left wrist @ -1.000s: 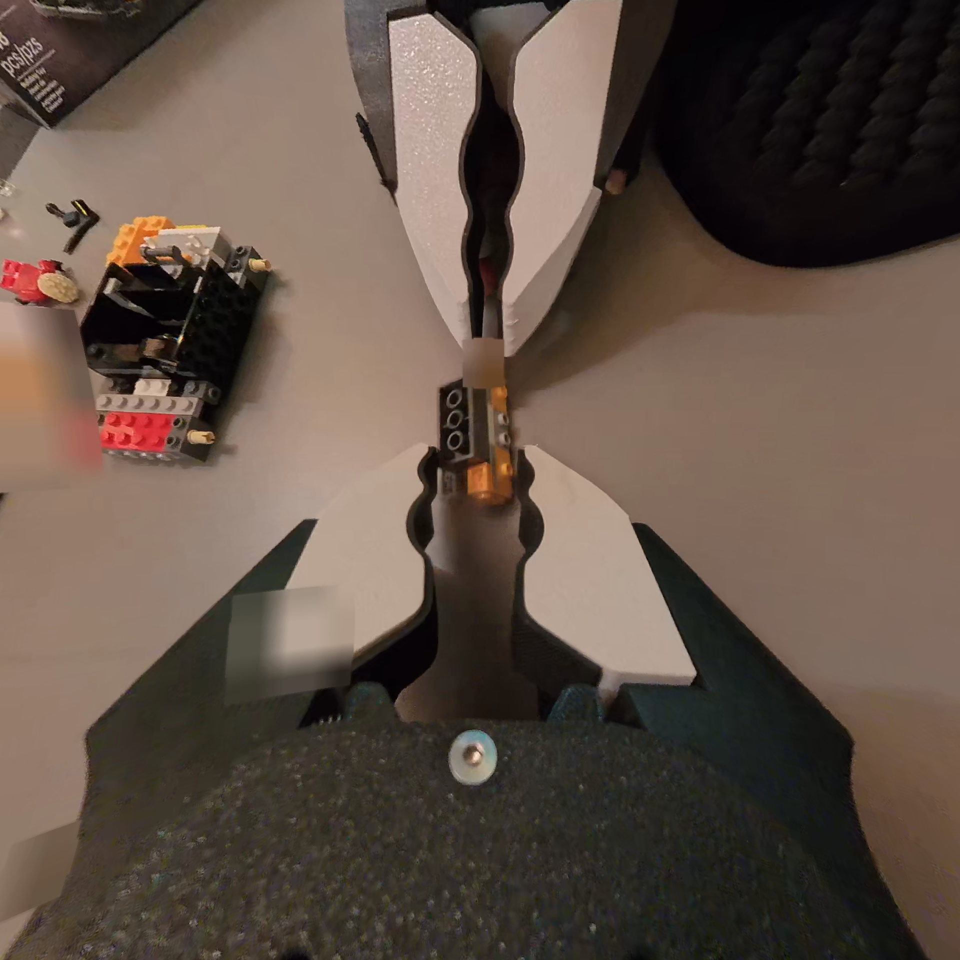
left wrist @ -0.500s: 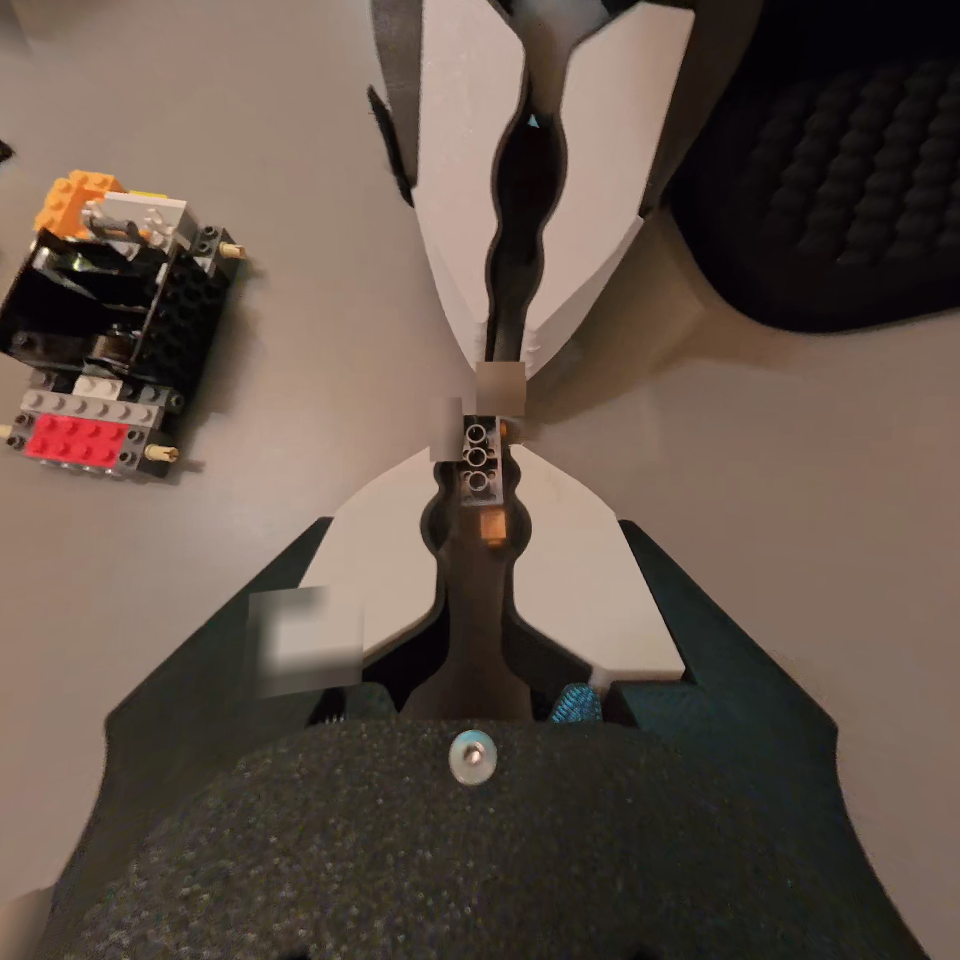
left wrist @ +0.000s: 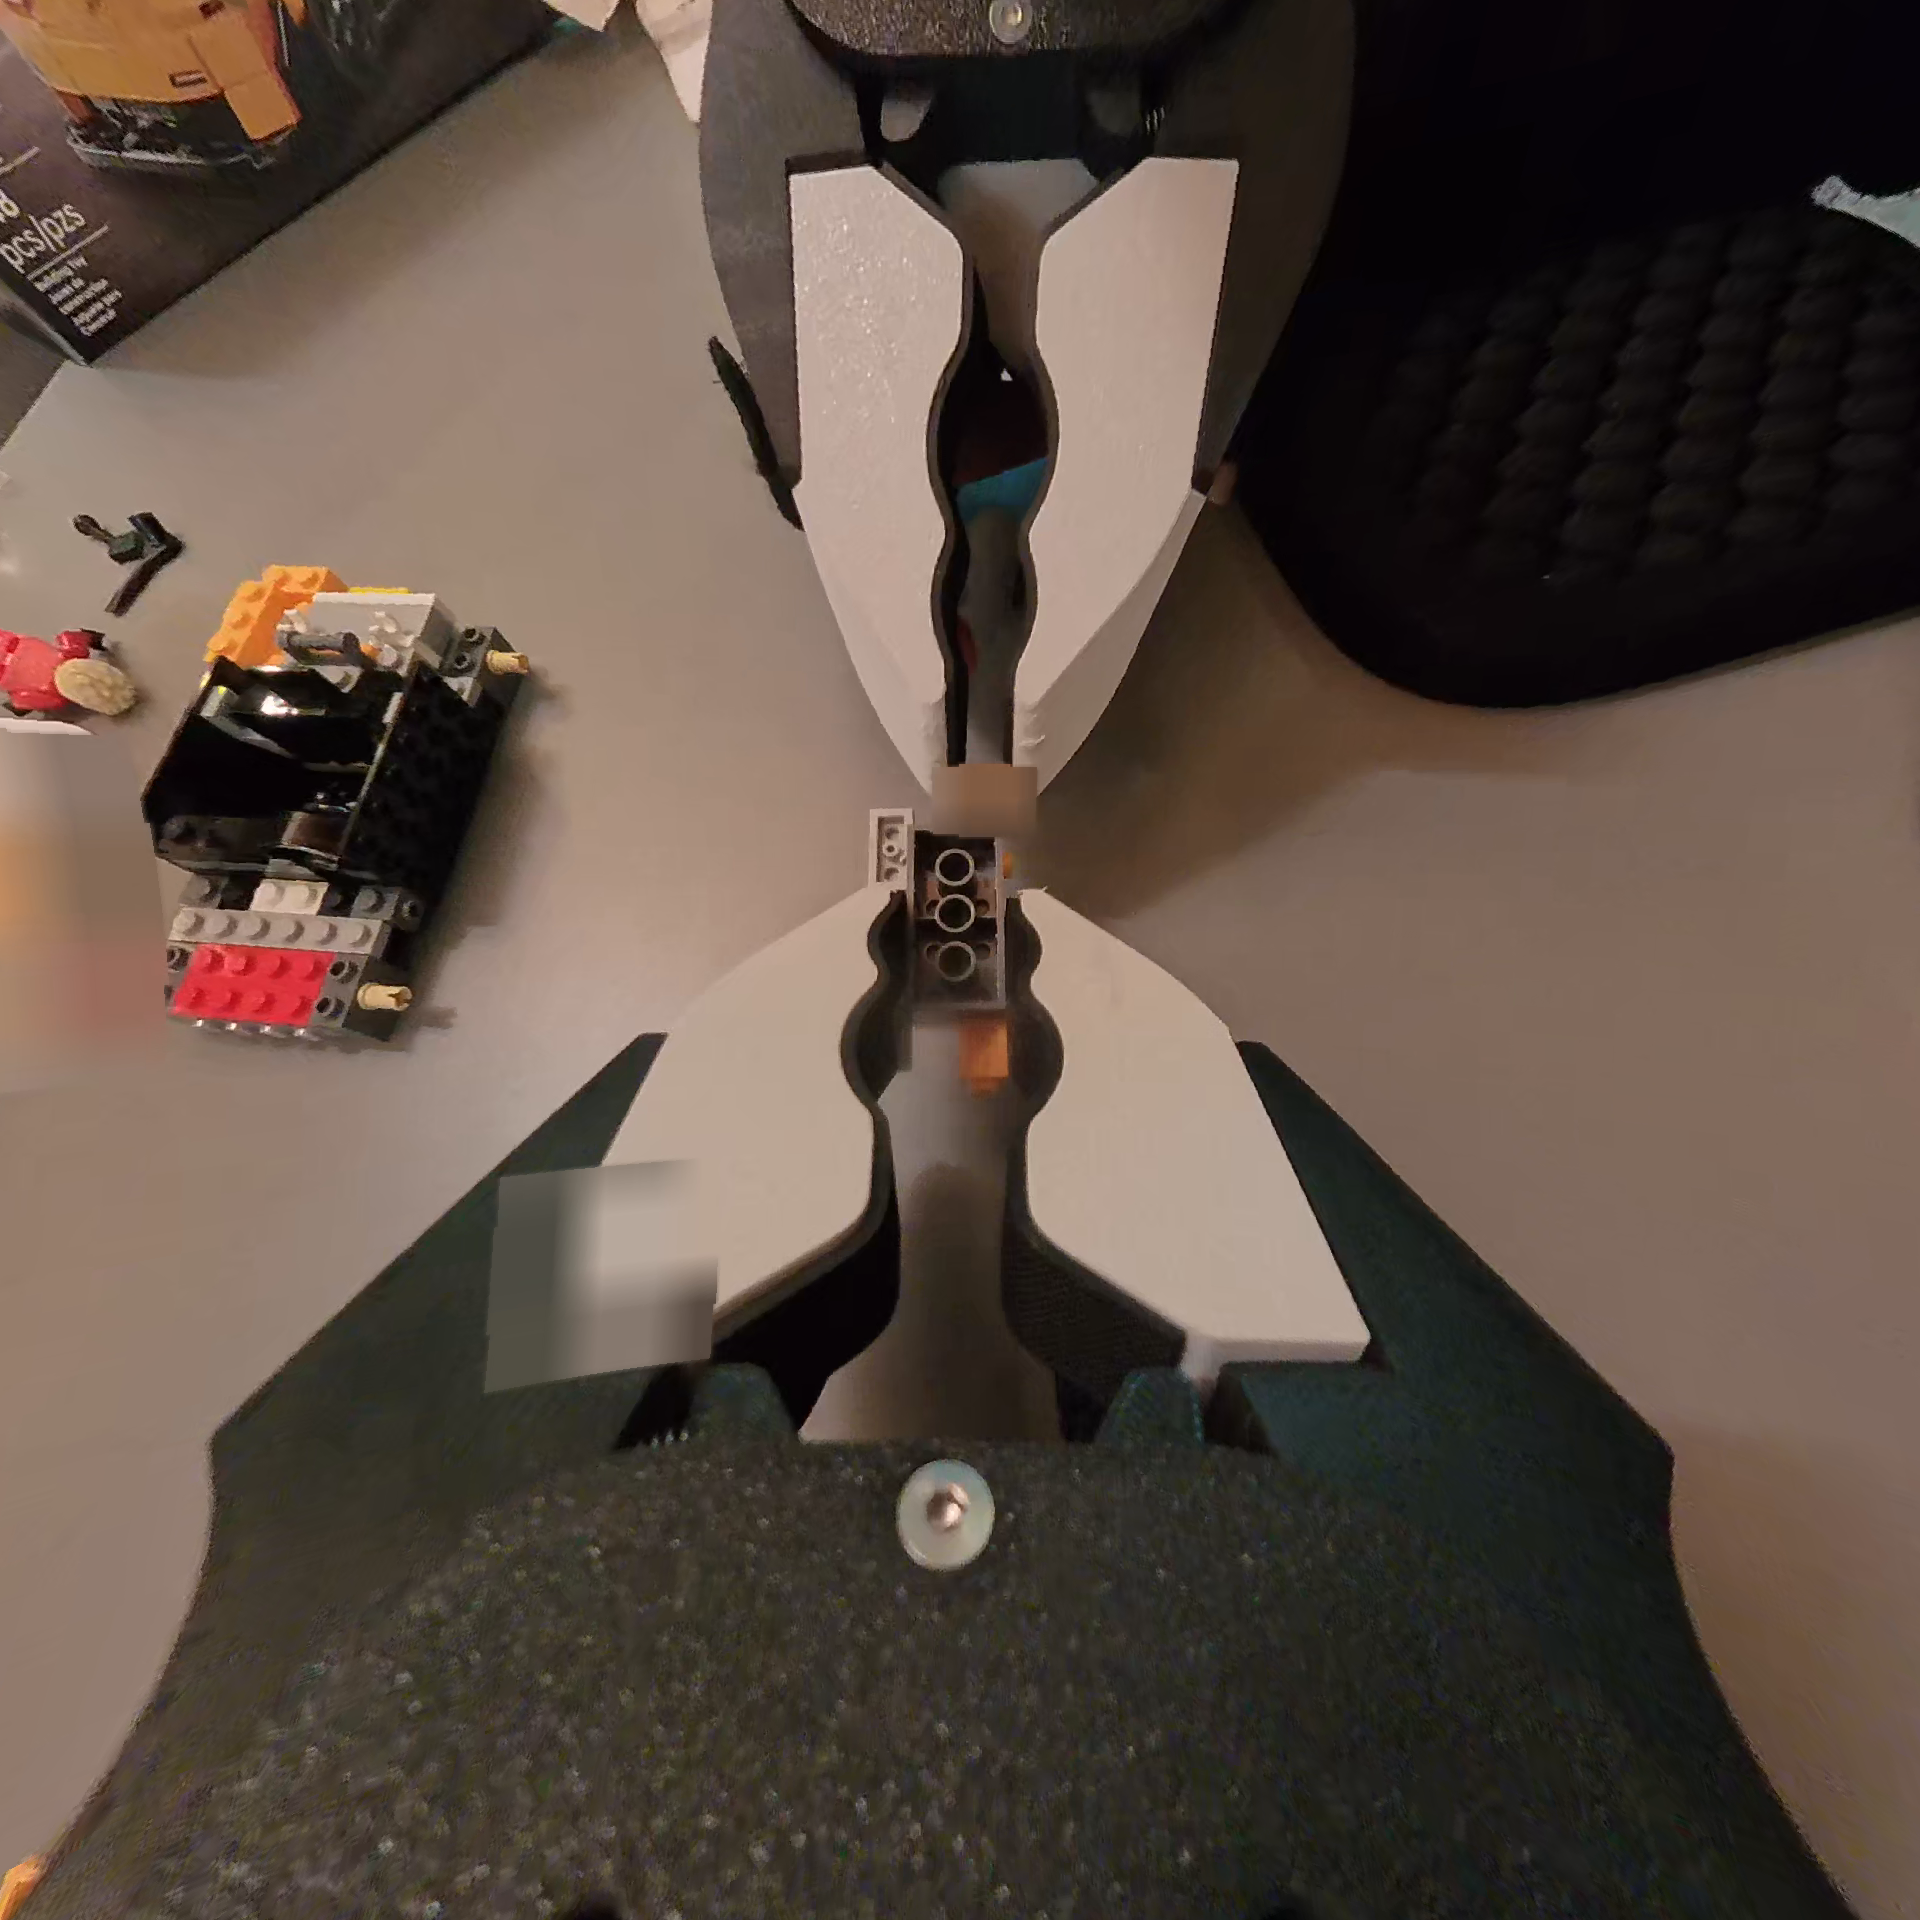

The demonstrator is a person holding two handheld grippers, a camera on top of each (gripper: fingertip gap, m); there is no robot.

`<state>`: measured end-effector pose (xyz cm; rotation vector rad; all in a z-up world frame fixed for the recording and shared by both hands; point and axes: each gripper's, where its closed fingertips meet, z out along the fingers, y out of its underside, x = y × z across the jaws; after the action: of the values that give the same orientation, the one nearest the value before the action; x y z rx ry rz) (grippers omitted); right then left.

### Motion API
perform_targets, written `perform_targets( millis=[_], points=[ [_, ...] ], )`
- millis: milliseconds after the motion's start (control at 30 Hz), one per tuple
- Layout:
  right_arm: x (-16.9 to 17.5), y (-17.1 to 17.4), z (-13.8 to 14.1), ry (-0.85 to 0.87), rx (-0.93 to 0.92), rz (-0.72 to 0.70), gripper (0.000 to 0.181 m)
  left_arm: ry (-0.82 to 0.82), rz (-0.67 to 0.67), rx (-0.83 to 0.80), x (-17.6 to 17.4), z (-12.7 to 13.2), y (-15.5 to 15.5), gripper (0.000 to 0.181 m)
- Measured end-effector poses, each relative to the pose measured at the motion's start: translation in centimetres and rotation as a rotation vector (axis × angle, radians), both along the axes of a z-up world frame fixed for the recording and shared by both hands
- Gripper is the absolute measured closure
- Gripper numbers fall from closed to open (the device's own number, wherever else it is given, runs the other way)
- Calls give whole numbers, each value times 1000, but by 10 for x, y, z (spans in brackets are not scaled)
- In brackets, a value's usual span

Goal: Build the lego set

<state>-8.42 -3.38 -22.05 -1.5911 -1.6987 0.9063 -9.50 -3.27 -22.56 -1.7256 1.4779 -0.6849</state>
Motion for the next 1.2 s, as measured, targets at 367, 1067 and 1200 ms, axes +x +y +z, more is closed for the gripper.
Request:
perform_targets(
  millis=[367, 1067, 1200],
  points=[
    [0, 2, 9, 9, 33, -13, 173, -76, 10, -23, 2, 10, 0, 164],
    [5, 5, 28, 148, -510, -192, 152, -130, 68, 54, -1, 25, 7, 164],
    [2, 1, 33, 209, -805, -290, 147, -119, 67, 111, 0, 28, 5, 164]
  ],
)
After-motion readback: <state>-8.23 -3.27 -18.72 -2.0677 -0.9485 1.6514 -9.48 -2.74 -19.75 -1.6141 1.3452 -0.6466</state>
